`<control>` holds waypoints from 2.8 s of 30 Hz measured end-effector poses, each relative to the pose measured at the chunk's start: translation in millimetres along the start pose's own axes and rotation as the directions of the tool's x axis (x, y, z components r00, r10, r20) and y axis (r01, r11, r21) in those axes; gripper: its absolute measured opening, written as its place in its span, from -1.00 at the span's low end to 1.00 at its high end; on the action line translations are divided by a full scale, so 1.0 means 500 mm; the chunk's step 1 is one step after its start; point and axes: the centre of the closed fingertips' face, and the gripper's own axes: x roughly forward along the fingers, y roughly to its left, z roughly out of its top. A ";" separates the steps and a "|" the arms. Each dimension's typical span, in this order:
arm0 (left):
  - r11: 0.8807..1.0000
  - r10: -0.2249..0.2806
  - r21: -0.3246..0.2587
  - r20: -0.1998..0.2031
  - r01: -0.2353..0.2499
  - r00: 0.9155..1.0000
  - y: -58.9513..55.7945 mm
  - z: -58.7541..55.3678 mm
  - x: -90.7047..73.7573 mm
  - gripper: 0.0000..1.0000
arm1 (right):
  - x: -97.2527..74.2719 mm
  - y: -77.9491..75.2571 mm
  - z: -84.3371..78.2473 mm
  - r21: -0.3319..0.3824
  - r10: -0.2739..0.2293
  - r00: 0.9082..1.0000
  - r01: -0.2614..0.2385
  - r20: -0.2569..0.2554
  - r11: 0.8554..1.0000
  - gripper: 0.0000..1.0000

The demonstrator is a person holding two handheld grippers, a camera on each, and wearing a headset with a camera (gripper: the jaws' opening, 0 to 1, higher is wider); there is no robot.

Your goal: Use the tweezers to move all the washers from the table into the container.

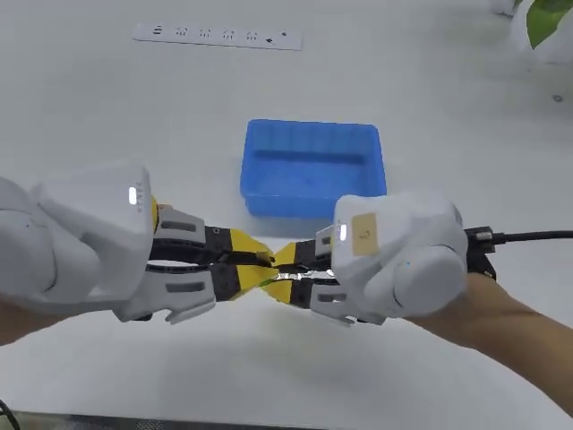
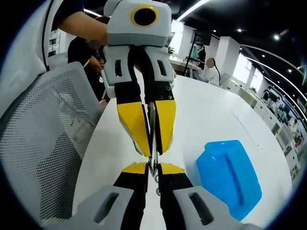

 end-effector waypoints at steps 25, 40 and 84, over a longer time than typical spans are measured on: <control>0.999 -0.020 -0.040 -0.001 0.020 1.000 0.028 -0.024 0.015 -0.83 | 0.023 -0.017 -0.028 0.088 0.024 1.000 -0.022 -0.017 0.996 -0.79; 0.999 -0.024 -0.023 -0.031 0.024 0.999 0.027 -0.024 0.020 -0.82 | 0.024 -0.014 -0.041 0.090 0.031 0.999 -0.027 -0.042 0.996 -0.77; 0.998 -0.047 -0.053 -0.105 0.041 0.993 0.024 -0.023 0.024 -0.83 | 0.016 -0.012 -0.033 0.078 0.065 0.998 -0.064 -0.016 0.995 -0.81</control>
